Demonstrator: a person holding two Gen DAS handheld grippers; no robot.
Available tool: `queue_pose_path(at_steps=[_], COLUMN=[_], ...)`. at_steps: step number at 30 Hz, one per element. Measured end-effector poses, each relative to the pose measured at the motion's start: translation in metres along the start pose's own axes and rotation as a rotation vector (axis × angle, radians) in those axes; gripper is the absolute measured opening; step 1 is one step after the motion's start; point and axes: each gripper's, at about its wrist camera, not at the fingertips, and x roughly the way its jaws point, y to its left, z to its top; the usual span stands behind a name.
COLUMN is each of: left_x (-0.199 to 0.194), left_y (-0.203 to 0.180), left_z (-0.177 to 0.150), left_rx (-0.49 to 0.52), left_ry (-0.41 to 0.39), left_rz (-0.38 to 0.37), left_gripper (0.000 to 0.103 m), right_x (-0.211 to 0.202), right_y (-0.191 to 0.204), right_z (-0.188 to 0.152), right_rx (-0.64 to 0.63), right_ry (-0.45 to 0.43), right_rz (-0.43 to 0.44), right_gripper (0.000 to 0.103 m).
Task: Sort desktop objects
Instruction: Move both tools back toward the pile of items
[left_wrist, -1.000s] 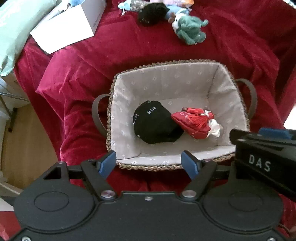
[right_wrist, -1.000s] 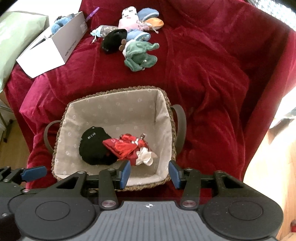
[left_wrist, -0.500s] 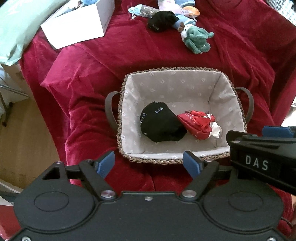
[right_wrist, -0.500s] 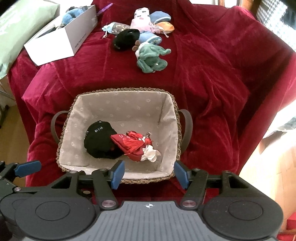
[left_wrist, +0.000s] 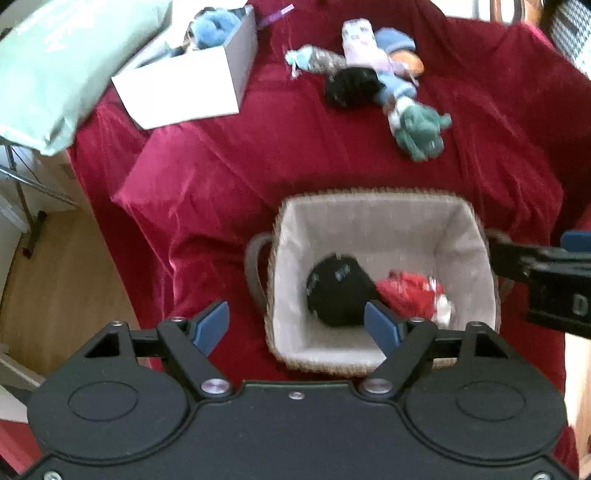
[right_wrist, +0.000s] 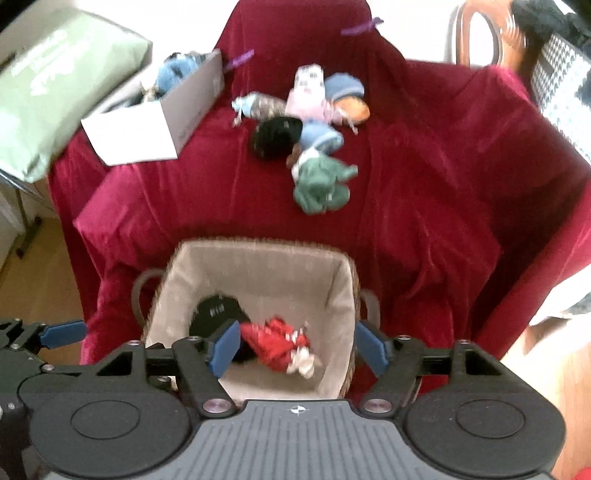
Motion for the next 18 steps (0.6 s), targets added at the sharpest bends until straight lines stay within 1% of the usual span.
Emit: queue_pose_path(at_steps=[4, 9, 13, 15, 18], left_x=[-0.001, 0.012, 0.029, 0.041, 0.054], left_y=[0.006, 0.014, 0.021, 0.024, 0.025], left_z=[0.020, 0.045, 0.059, 0.068, 0.083], left_rx=[-0.022, -0.045, -0.048, -0.053, -0.047], left_ry=[-0.044, -0.072, -0.058, -0.039, -0.025], left_rz=[0.013, 0.036, 0.050, 0.058, 0.063], left_gripper=[0.078, 0.078, 0.078, 0.078, 0.078], right_x=[-0.002, 0.017, 0.045, 0.061, 0.086], right_y=[-0.010, -0.019, -0.034, -0.042, -0.057], right_z=[0.014, 0.032, 0.045, 0.049, 0.058], right_rx=[0.012, 0.003, 0.037, 0.054, 0.095], right_ry=[-0.039, -0.070, -0.044, -0.012, 0.037], right_rz=[0.036, 0.047, 0.058, 0.048, 0.048], right_gripper=[0.070, 0.070, 0.068, 0.068, 0.064])
